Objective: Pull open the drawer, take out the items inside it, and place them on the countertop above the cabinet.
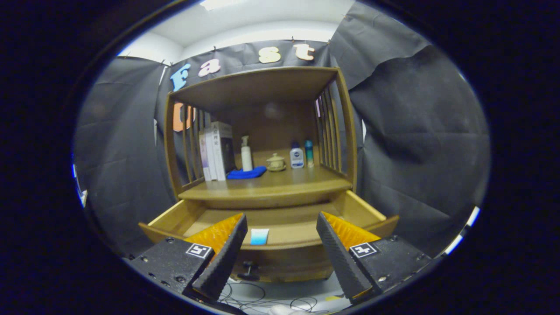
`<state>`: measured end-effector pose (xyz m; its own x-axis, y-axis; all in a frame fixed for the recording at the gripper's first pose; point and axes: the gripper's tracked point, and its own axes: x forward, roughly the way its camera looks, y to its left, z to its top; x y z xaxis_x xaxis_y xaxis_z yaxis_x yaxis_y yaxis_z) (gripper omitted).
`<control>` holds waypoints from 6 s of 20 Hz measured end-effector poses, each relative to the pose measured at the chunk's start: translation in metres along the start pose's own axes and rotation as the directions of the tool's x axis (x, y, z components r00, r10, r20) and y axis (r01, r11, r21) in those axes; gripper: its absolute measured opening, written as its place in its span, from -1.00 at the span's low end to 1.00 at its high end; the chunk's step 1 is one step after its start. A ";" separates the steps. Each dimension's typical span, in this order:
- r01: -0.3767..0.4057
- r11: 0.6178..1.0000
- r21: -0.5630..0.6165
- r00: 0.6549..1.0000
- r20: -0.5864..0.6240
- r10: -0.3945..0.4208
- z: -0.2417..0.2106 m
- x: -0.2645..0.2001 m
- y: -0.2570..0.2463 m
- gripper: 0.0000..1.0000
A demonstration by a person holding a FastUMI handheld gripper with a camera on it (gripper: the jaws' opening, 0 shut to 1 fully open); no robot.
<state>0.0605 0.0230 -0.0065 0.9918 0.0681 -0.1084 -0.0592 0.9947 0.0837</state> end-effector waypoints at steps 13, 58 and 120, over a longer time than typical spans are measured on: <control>-0.095 0.992 -0.080 0.956 -0.287 0.068 0.037 0.127 0.081 1.00; -0.063 0.998 0.025 0.549 -0.834 0.056 -0.039 0.119 0.089 -0.09; -0.133 0.990 -0.043 0.963 -0.241 0.119 0.098 0.034 0.117 0.64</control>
<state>0.0988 0.1338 0.0970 0.9209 0.2022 -0.3334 -0.1952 0.9792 0.0546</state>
